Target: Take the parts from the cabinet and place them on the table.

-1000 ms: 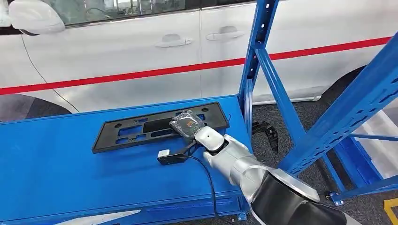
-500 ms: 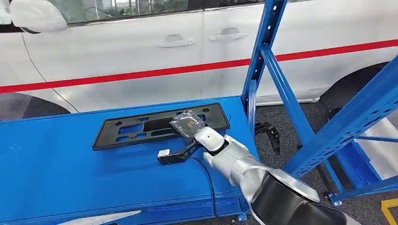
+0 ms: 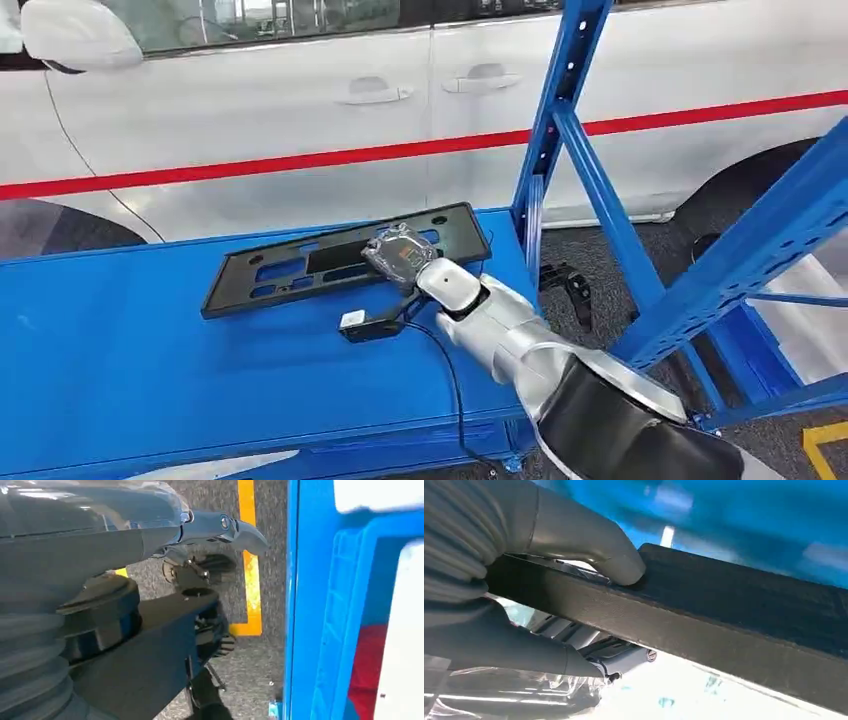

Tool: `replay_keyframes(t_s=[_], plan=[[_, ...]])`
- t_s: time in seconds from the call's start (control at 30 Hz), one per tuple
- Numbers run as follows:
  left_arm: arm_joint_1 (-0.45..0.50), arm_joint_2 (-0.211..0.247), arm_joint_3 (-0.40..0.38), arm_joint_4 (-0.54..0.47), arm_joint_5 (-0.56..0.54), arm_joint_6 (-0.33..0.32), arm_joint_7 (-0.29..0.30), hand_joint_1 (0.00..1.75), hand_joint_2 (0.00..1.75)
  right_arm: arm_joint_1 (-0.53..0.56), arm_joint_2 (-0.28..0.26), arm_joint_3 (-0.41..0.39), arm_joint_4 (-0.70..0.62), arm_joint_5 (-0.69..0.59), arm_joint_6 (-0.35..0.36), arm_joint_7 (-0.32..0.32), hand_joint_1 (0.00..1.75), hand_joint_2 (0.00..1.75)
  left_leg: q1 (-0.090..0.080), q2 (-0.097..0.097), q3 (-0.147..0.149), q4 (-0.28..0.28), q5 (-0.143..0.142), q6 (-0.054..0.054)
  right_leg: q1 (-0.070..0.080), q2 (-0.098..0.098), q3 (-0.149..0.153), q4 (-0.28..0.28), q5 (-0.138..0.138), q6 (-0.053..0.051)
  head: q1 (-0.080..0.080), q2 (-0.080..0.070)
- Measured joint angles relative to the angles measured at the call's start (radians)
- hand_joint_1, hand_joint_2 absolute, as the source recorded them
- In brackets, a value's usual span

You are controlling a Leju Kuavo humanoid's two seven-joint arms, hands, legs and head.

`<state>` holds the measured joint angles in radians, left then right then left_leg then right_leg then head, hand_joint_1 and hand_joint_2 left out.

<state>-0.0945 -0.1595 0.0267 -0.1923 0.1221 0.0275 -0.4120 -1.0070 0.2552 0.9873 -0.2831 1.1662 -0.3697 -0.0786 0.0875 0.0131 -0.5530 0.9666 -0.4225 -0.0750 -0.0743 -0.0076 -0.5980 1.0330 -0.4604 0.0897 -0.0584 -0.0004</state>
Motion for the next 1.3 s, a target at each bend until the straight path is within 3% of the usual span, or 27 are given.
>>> replay_keyframes(t_s=[0.03, 0.1, 0.17, 0.2, 0.23, 0.3, 0.33, 0.4, 0.47, 0.5, 0.53, 0.6, 0.67, 0.7, 0.73, 0.8, 0.83, 0.87, 0.9, 0.97, 1.0, 1.03, 1.1, 1.17, 1.2, 1.23, 1.3], plan=[[-0.002, 0.002, 0.000, 0.000, -0.001, 0.003, 0.002, 0.00, 1.75, -0.009, 0.000, 0.000, -0.002, -0.002, -0.002, -0.002, 1.75, 1.75, -0.004, -0.002, -0.017, 0.019, -0.007, -0.013, 0.017, 0.017, -0.020, 0.035, 0.013, -0.024, 0.000, 0.000], [0.001, -0.001, -0.001, 0.000, -0.007, 0.004, 0.003, 0.00, 1.75, -0.013, -0.005, 0.000, -0.001, -0.006, -0.003, -0.003, 1.75, 1.75, -0.005, -0.006, -0.026, 0.034, -0.008, -0.025, 0.014, 0.022, -0.036, 0.050, -0.007, -0.059, -0.001, 0.000], [0.003, -0.003, -0.002, 0.000, -0.008, 0.006, 0.003, 0.00, 1.75, -0.010, -0.002, 0.000, -0.001, -0.006, -0.004, 0.000, 1.75, 1.75, 0.002, -0.004, -0.028, 0.027, -0.002, -0.037, 0.019, 0.024, -0.047, 0.051, -0.002, -0.078, -0.001, 0.000], [0.001, -0.003, -0.002, 0.000, -0.008, 0.006, 0.003, 0.00, 1.75, -0.011, 0.001, 0.000, -0.001, -0.006, -0.004, 0.000, 1.75, 1.75, 0.005, -0.003, -0.040, 0.047, -0.028, -0.032, 0.017, 0.021, -0.050, 0.047, 0.005, -0.089, -0.001, 0.000], [-0.001, -0.003, -0.002, 0.000, -0.008, 0.007, 0.004, 0.00, 1.75, -0.010, 0.002, 0.000, -0.001, -0.006, -0.004, 0.000, 1.75, 1.75, -0.002, -0.003, -0.065, 0.109, -0.080, -0.020, 0.021, 0.019, -0.053, 0.044, 0.011, -0.098, -0.001, 0.000], [-0.001, -0.003, -0.003, 0.000, -0.011, 0.007, 0.005, 0.00, 1.75, -0.008, 0.002, 0.000, -0.001, -0.006, -0.005, 0.000, 1.75, 1.75, -0.019, -0.005, -0.128, 0.277, -0.174, -0.006, 0.030, 0.008, -0.064, 0.042, 0.020, -0.109, -0.001, 0.000], [0.000, -0.003, -0.003, 0.000, -0.011, 0.007, 0.005, 0.00, 1.75, -0.008, -0.001, 0.000, -0.001, -0.007, -0.006, 0.000, 1.75, 1.75, -0.025, -0.006, -0.148, 0.342, -0.202, -0.001, 0.036, 0.005, -0.071, 0.042, 0.025, -0.113, -0.001, 0.000], [0.004, -0.003, -0.004, 0.000, -0.017, 0.007, 0.006, 0.00, 1.75, -0.008, -0.007, 0.000, -0.001, -0.013, -0.011, 0.000, 1.75, 1.75, -0.032, -0.006, -0.129, 0.349, -0.188, 0.011, 0.045, 0.004, -0.087, 0.043, 0.039, -0.113, -0.001, 0.000], [0.002, -0.003, -0.004, 0.000, -0.020, 0.007, 0.008, 0.00, 1.75, -0.010, -0.011, 0.000, -0.001, -0.018, -0.019, -0.003, 1.75, 1.75, -0.038, -0.006, -0.028, 0.196, -0.118, 0.029, 0.047, 0.008, -0.103, 0.043, 0.055, -0.106, -0.001, 0.000], [0.000, -0.003, -0.004, 0.000, -0.022, 0.007, 0.009, 0.00, 1.75, -0.012, -0.013, 0.000, -0.001, -0.018, -0.027, -0.006, 1.75, 1.75, -0.040, -0.007, 0.026, 0.116, -0.103, 0.038, 0.047, 0.011, -0.107, 0.043, 0.062, -0.101, -0.001, 0.000], [-0.002, -0.002, -0.005, 0.000, -0.025, 0.007, 0.011, 0.00, 1.75, -0.014, -0.015, 0.000, -0.002, -0.017, -0.036, -0.009, 1.75, 1.75, -0.048, -0.009, 0.051, 0.066, -0.124, 0.038, 0.051, 0.012, -0.113, 0.043, 0.069, -0.092, -0.001, 0.000], [0.000, -0.001, -0.007, 0.000, -0.026, 0.008, 0.013, 0.00, 1.75, -0.016, -0.021, 0.000, -0.003, -0.008, -0.050, -0.016, 1.75, 1.75, -0.056, -0.011, 0.032, 0.069, -0.106, 0.038, 0.045, 0.013, -0.112, 0.035, 0.089, -0.074, -0.001, 0.000], [0.002, -0.001, -0.010, 0.000, -0.028, 0.009, 0.014, 0.00, 1.75, -0.018, -0.024, 0.001, -0.011, 0.001, -0.059, -0.024, 1.75, 1.75, -0.060, -0.010, 0.022, 0.063, -0.086, 0.055, 0.047, 0.015, -0.111, 0.013, 0.113, -0.055, -0.001, 0.000], [-0.001, -0.002, -0.012, 0.000, -0.028, 0.009, 0.015, 0.00, 1.75, -0.019, -0.028, 0.001, -0.013, 0.000, -0.072, -0.029, 1.75, 1.75, -0.050, -0.005, 0.020, 0.054, -0.068, 0.065, 0.040, 0.016, -0.118, 0.019, 0.096, -0.053, -0.001, 0.000], [-0.001, -0.002, -0.013, 0.000, -0.029, 0.009, 0.017, 0.00, 1.75, -0.022, -0.031, 0.001, -0.022, -0.002, -0.083, -0.035, 1.75, 1.75, -0.053, -0.005, 0.008, 0.049, -0.056, 0.076, 0.044, 0.012, -0.130, 0.049, 0.043, -0.052, 0.000, 0.000], [0.001, -0.002, -0.018, 0.000, -0.029, 0.009, 0.019, 0.00, 1.75, -0.032, -0.034, 0.001, -0.040, -0.007, -0.090, -0.043, 1.75, 1.75, -0.060, -0.003, -0.019, 0.050, -0.034, 0.085, 0.045, 0.012, -0.168, 0.192, -0.071, -0.052, -0.001, 0.000], [0.001, -0.002, -0.020, 0.000, -0.029, 0.009, 0.020, 0.00, 1.75, -0.036, -0.035, 0.001, -0.047, -0.011, -0.090, -0.048, 1.75, 1.75, -0.065, -0.003, -0.031, 0.051, -0.026, 0.088, 0.047, 0.012, -0.182, 0.258, -0.102, -0.051, 0.000, 0.000], [0.000, -0.002, -0.021, 0.000, -0.029, 0.010, 0.021, 0.00, 1.75, -0.039, -0.036, 0.001, -0.054, -0.019, -0.089, -0.054, 1.75, 1.75, -0.069, -0.003, -0.043, 0.052, -0.018, 0.090, 0.049, 0.012, -0.185, 0.301, -0.105, -0.052, 0.000, 0.000], [0.000, -0.002, -0.021, 0.000, -0.030, 0.011, 0.022, 0.00, 1.75, -0.042, -0.036, 0.001, -0.061, -0.030, -0.088, -0.064, 1.75, 1.75, -0.072, -0.003, -0.055, 0.052, -0.011, 0.091, 0.052, 0.012, -0.169, 0.302, -0.084, -0.056, 0.000, 0.000], [0.000, -0.002, -0.022, 0.000, -0.030, 0.014, 0.023, 0.00, 1.75, -0.052, -0.035, 0.001, -0.079, -0.048, -0.087, -0.083, 1.75, 1.75, -0.081, -0.003, -0.070, 0.053, 0.002, 0.092, 0.064, 0.012, -0.073, 0.185, -0.024, -0.075, 0.000, 0.000], [-0.001, -0.003, -0.022, 0.000, -0.030, 0.017, 0.023, 0.00, 1.75, -0.063, -0.032, 0.001, -0.088, -0.055, -0.087, -0.090, 1.75, 1.75, -0.086, -0.003, -0.074, 0.053, 0.008, 0.091, 0.070, 0.012, -0.007, 0.090, -0.010, -0.093, 0.000, 0.000], [-0.001, -0.008, -0.022, 0.000, -0.028, 0.020, 0.023, 0.00, 1.75, -0.075, -0.029, 0.000, -0.095, -0.061, -0.087, -0.094, 1.75, 1.75, -0.086, -0.002, -0.080, 0.053, 0.013, 0.088, 0.076, 0.010, 0.033, 0.021, -0.039, -0.114, 0.000, 0.000], [-0.005, -0.008, -0.022, 0.000, -0.025, 0.021, 0.019, 0.00, 1.75, -0.094, -0.021, 0.000, -0.106, -0.073, -0.087, -0.105, 1.75, 1.75, -0.084, -0.001, -0.084, 0.051, 0.026, 0.077, 0.082, 0.008, 0.041, -0.005, -0.031, -0.112, 0.000, 0.000], [-0.004, -0.010, -0.022, 0.000, -0.022, 0.021, 0.017, 0.00, 1.75, -0.100, -0.016, 0.000, -0.113, -0.080, -0.086, -0.113, 1.75, 1.75, -0.082, -0.001, -0.082, 0.042, 0.038, 0.067, 0.085, 0.007, 0.041, -0.017, -0.021, -0.122, 0.000, 0.000], [-0.004, -0.009, -0.022, 0.000, -0.021, 0.021, 0.015, 0.00, 1.75, -0.099, -0.011, 0.000, -0.117, -0.090, -0.085, -0.122, 1.75, 1.75, -0.083, -0.004, -0.087, 0.048, 0.030, 0.063, 0.068, 0.001, 0.047, -0.038, -0.004, -0.124, -0.001, 0.000], [-0.003, -0.008, -0.022, 0.000, -0.021, 0.021, 0.012, 0.00, 1.75, -0.100, -0.008, 0.000, -0.119, -0.099, -0.084, -0.129, 1.75, 1.75, -0.083, -0.006, -0.096, 0.067, 0.002, 0.057, 0.068, 0.000, 0.044, -0.045, 0.005, -0.129, 0.000, 0.000], [-0.003, -0.007, -0.022, 0.000, -0.020, 0.021, 0.010, 0.00, 1.75, -0.102, 0.001, 0.000, -0.130, -0.113, -0.085, -0.139, 1.75, 1.75, -0.076, -0.007, -0.144, 0.201, -0.092, 0.047, 0.068, 0.001, 0.029, -0.045, 0.018, -0.133, -0.001, 0.000]])
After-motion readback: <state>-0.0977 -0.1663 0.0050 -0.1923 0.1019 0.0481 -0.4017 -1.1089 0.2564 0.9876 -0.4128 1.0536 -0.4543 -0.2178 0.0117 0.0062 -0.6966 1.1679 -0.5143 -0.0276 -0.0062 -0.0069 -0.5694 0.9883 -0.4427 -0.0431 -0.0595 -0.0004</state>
